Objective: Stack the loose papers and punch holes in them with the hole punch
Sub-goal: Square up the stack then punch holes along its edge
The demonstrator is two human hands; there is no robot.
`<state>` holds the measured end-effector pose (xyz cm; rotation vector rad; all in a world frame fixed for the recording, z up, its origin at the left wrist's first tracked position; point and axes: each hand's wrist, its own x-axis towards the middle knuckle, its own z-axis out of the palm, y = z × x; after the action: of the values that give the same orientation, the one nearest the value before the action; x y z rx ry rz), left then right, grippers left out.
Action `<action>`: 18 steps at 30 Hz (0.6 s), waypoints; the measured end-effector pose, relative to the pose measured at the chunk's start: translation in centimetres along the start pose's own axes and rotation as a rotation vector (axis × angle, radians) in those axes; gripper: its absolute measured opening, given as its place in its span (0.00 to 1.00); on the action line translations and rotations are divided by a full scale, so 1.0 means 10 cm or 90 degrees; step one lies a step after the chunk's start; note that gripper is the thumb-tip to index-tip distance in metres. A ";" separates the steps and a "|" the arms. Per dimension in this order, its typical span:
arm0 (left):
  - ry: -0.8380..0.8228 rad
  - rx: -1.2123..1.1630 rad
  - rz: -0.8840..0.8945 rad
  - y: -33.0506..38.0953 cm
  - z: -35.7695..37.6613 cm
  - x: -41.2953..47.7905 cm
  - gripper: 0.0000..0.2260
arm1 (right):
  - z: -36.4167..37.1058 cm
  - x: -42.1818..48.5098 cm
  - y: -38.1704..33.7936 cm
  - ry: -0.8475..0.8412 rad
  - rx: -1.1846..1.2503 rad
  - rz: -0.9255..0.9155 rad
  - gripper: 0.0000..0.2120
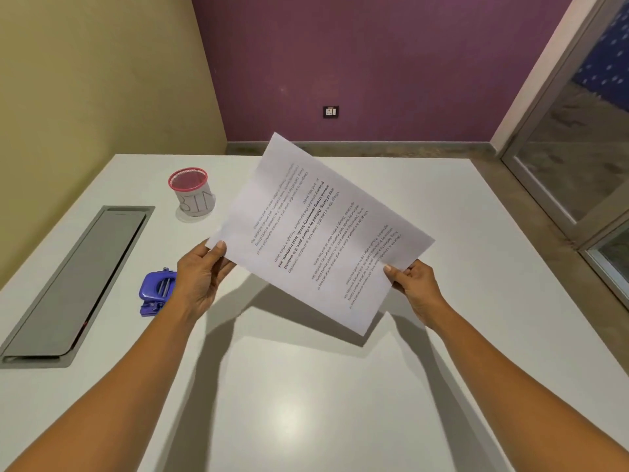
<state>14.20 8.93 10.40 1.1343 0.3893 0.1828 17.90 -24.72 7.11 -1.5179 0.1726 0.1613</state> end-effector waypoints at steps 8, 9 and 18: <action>-0.088 0.305 -0.069 -0.01 -0.13 0.03 0.13 | -0.08 0.05 -0.15 -0.008 -0.096 -0.036 0.09; -0.085 0.322 -0.067 -0.02 -0.12 0.03 0.13 | -0.07 0.05 -0.17 -0.015 -0.113 -0.047 0.08; -0.072 0.296 -0.022 -0.12 -0.10 0.08 0.15 | 0.04 0.03 -0.21 0.005 -0.176 -0.107 0.08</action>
<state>14.47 9.51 8.79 1.5863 0.3594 -0.0053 18.69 -24.45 9.13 -1.8007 0.0276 0.0460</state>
